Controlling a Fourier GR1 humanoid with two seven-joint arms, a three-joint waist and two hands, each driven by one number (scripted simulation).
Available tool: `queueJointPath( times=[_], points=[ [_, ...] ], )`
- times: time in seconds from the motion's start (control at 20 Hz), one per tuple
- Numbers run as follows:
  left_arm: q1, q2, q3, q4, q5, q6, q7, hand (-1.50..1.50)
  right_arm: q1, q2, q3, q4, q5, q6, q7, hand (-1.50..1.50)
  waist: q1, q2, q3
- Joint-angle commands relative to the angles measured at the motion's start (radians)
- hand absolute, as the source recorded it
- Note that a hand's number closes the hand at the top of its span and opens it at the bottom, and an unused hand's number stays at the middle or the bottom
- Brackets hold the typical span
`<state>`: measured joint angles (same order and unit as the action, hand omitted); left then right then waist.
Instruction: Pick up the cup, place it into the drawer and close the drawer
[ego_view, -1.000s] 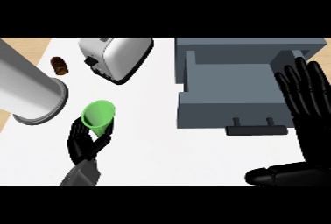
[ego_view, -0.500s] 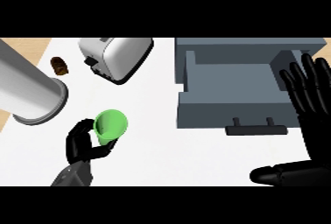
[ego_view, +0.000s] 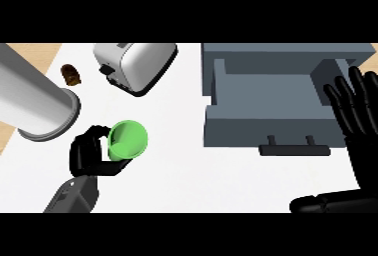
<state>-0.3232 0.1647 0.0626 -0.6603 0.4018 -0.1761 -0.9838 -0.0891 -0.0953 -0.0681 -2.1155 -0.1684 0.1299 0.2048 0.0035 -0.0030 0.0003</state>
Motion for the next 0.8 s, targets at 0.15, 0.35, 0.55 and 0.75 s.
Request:
queueJointPath(
  times=[0.15,0.35,0.55,0.75],
  points=[
    [0.030,-0.012,-0.108,-0.340,-0.026,0.022,0.183,1.50,0.032,0.003,-0.016,0.031,0.008,0.016,-0.061,-1.50,0.008,-0.003,0.002],
    [0.067,-0.023,-0.145,-0.539,-0.027,0.064,0.309,1.50,0.018,0.002,0.000,-0.018,-0.012,0.000,0.022,-1.50,0.003,-0.001,0.001],
    [-0.002,-0.035,-0.139,-0.641,0.004,0.101,0.450,1.50,0.041,0.018,0.007,0.038,0.005,0.020,-0.059,-1.50,-0.002,0.001,0.000],
    [-0.094,-0.045,-0.127,-0.735,0.025,0.183,0.614,1.50,-0.012,-0.057,-0.084,0.030,-0.066,0.046,0.003,-1.50,-0.005,0.001,0.000]
  ],
)
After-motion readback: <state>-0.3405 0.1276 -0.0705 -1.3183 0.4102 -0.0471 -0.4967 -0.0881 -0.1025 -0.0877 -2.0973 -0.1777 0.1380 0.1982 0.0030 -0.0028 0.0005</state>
